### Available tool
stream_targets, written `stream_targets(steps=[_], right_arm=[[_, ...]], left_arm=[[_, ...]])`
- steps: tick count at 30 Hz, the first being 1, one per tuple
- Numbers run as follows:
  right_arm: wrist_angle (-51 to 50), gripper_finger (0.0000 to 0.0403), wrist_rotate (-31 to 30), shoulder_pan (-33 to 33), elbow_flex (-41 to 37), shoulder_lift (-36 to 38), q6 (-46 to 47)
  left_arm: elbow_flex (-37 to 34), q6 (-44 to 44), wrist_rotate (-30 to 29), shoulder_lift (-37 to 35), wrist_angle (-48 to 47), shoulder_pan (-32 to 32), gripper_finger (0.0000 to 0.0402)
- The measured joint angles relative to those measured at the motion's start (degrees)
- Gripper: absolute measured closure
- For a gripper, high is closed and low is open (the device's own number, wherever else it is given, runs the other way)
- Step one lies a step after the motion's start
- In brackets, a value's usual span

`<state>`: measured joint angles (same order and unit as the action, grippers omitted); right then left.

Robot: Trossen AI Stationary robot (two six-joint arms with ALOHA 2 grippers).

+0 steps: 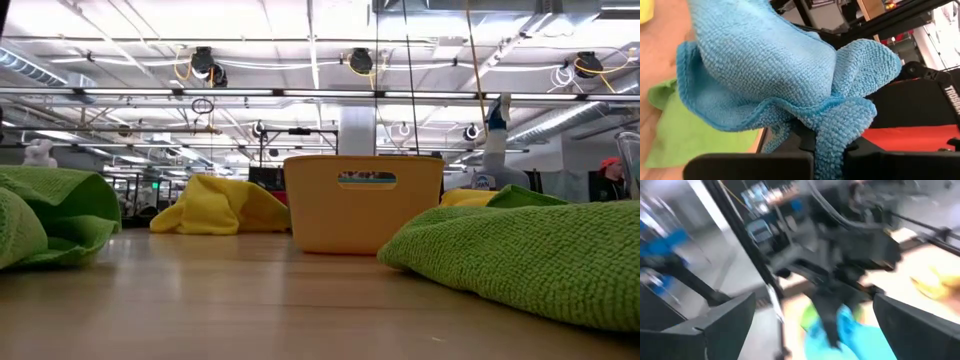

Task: Sort microfiber towel by color & place in baskets
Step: Put the blue microfiber towel into the transparent bin

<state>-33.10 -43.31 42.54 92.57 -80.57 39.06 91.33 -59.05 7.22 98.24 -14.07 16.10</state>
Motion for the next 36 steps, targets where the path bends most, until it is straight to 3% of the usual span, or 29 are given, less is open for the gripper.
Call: stream_targets(steps=[6,16,21,25,31,36], right_arm=[[-19.65,0.0008,6.12,-0.08,9.81,-5.08,5.27],[-31.41,0.0007,7.53,-1.79,19.59,-17.48,6.17],[-33.09,0.0029,11.25,-3.20,22.30,-21.80,7.01],[-32.63,0.0102,13.36,-3.86,22.89,-23.03,9.00],[-31.16,0.0264,14.35,-4.28,22.89,-23.02,10.19],[-29.80,0.0384,18.71,-4.57,22.89,-22.11,10.18]], left_arm=[[0.00,1.01,-0.22,0.00,1.78,-0.25,0.0384],[0.00,5.38,3.37,0.00,7.75,1.69,0.0381],[0.00,7.17,5.17,0.00,7.50,2.85,0.0381],[0.00,7.02,7.08,0.00,7.43,3.35,0.0380],[0.00,7.04,6.92,-0.04,7.72,3.74,0.0377],[0.02,7.38,6.28,-0.04,7.88,3.95,0.0346]])
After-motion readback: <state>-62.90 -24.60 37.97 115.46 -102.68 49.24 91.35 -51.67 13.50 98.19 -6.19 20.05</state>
